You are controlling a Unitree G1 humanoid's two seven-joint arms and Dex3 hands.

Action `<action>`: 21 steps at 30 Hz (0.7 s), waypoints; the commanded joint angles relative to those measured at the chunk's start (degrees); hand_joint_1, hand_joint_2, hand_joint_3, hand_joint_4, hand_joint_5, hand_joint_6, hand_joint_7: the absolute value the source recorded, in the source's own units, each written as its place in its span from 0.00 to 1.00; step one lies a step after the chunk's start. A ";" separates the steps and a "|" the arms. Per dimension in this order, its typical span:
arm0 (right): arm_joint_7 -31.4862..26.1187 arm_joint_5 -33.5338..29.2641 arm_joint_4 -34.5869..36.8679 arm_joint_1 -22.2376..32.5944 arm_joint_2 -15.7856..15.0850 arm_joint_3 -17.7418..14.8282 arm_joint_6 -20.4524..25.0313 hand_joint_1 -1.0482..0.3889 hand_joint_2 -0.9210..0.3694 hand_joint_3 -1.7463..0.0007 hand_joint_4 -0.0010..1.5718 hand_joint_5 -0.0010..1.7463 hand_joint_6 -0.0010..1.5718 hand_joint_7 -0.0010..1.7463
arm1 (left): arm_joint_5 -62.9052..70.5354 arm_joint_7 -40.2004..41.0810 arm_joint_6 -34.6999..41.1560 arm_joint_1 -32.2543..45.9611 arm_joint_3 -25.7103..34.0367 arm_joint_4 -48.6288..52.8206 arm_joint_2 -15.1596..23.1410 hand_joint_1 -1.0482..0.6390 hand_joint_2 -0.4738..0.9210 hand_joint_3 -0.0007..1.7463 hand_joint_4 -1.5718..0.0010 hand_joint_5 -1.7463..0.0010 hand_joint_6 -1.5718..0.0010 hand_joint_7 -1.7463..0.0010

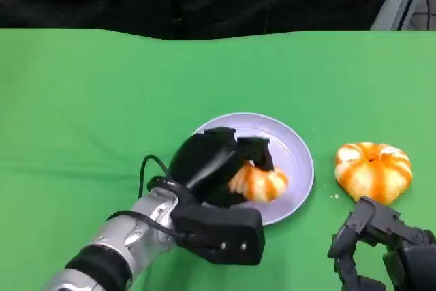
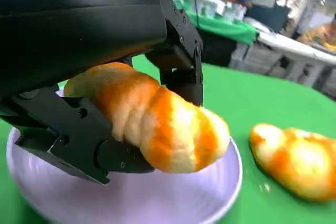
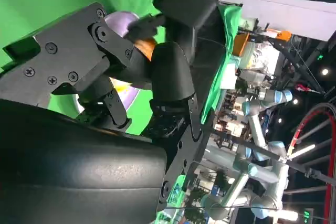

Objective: Grasp the bread from the table and place it into the plate.

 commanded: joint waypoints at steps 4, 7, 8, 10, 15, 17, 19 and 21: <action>-0.08 0.68 -0.34 0.20 -0.64 -0.27 -1.05 0.66 0.30 0.33 0.52 1.00 0.47 0.90 | 0.80 -11.79 8.12 -1.26 -1.21 -3.42 2.12 0.26 1.00 0.18 0.81 0.94 0.62 0.98; -0.20 0.22 -1.17 0.52 -0.66 -0.36 0.14 0.65 0.30 0.33 0.52 1.00 0.47 0.90 | 2.29 -13.91 12.25 -0.48 -2.14 -5.83 2.72 0.14 1.00 0.25 0.96 0.99 0.75 1.00; -0.21 0.17 -1.28 0.56 -0.66 -0.37 0.29 0.65 0.30 0.33 0.52 1.00 0.47 0.90 | 2.50 -14.30 12.96 -0.26 -2.25 -6.43 2.82 0.12 1.00 0.27 0.98 0.99 0.76 1.00; -0.23 0.26 -1.14 0.54 -0.65 -0.39 0.07 0.65 0.30 0.33 0.52 1.00 0.47 0.90 | 3.05 -15.58 15.25 0.46 -2.54 -8.10 3.06 0.11 1.00 0.28 0.99 1.00 0.77 1.00; -0.18 0.39 -1.08 0.53 -0.64 -0.36 0.06 0.65 0.30 0.33 0.53 1.00 0.48 0.90 | 4.61 -18.20 20.53 2.06 -3.54 -12.15 3.89 0.00 1.00 0.39 1.00 1.00 0.93 1.00; -0.17 0.39 -1.09 0.53 -0.64 -0.36 0.06 0.65 0.30 0.34 0.53 1.00 0.48 0.90 | 4.60 -18.55 21.10 2.32 -3.64 -12.89 4.01 0.00 1.00 0.39 1.00 1.00 0.94 1.00; -0.17 0.39 -1.09 0.53 -0.64 -0.36 0.06 0.65 0.30 0.34 0.53 1.00 0.48 0.90 | 4.57 -18.74 21.42 2.45 -3.73 -13.29 4.09 0.00 1.00 0.39 1.00 1.00 0.94 1.00; -0.07 0.75 -0.83 0.41 -0.61 -0.29 -0.31 0.65 0.30 0.34 0.53 1.00 0.48 0.90 | 4.56 -19.14 21.70 2.60 -3.81 -13.83 4.32 0.00 1.00 0.39 1.00 1.00 0.95 1.00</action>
